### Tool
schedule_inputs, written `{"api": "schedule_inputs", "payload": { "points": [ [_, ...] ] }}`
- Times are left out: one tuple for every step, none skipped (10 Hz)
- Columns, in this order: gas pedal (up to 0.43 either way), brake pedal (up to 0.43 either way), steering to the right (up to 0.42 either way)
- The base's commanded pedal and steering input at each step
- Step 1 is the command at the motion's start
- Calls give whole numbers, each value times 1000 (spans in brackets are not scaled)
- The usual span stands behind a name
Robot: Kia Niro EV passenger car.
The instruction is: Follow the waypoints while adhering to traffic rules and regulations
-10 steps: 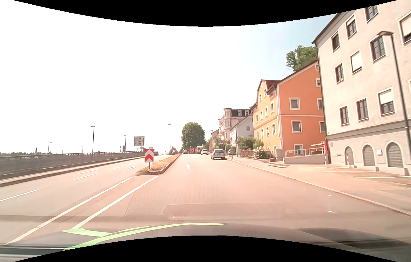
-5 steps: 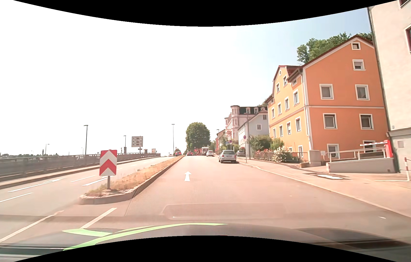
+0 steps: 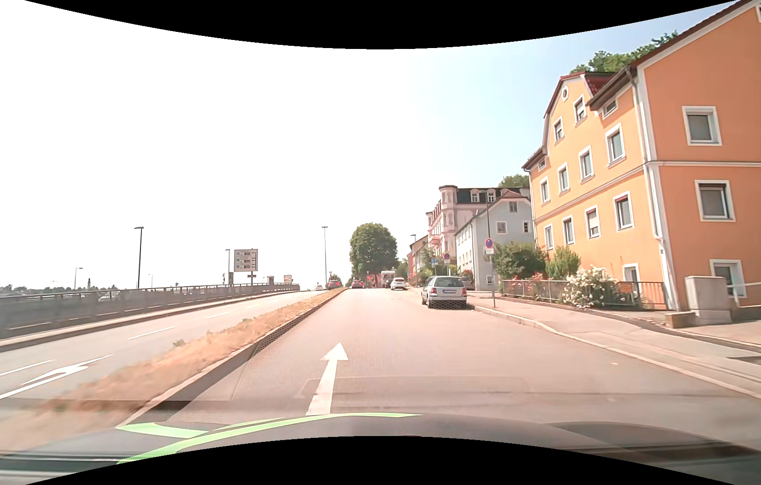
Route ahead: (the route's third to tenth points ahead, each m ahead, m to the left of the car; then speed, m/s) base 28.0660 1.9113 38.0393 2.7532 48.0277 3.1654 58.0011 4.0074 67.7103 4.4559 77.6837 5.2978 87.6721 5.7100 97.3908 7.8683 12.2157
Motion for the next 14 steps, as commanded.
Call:
{"api": "schedule_inputs", "payload": {
  "points": [
    [0, 116, -17],
    [0, 122, -16],
    [0, 134, -15],
    [0, 140, -13],
    [0, 140, -13],
    [0, 146, -13],
    [0, 152, -13],
    [0, 152, -12],
    [0, 159, -12],
    [0, 152, -12],
    [0, 140, -10],
    [0, 128, -10],
    [0, 110, -9],
    [0, 85, -8]
  ]
}}
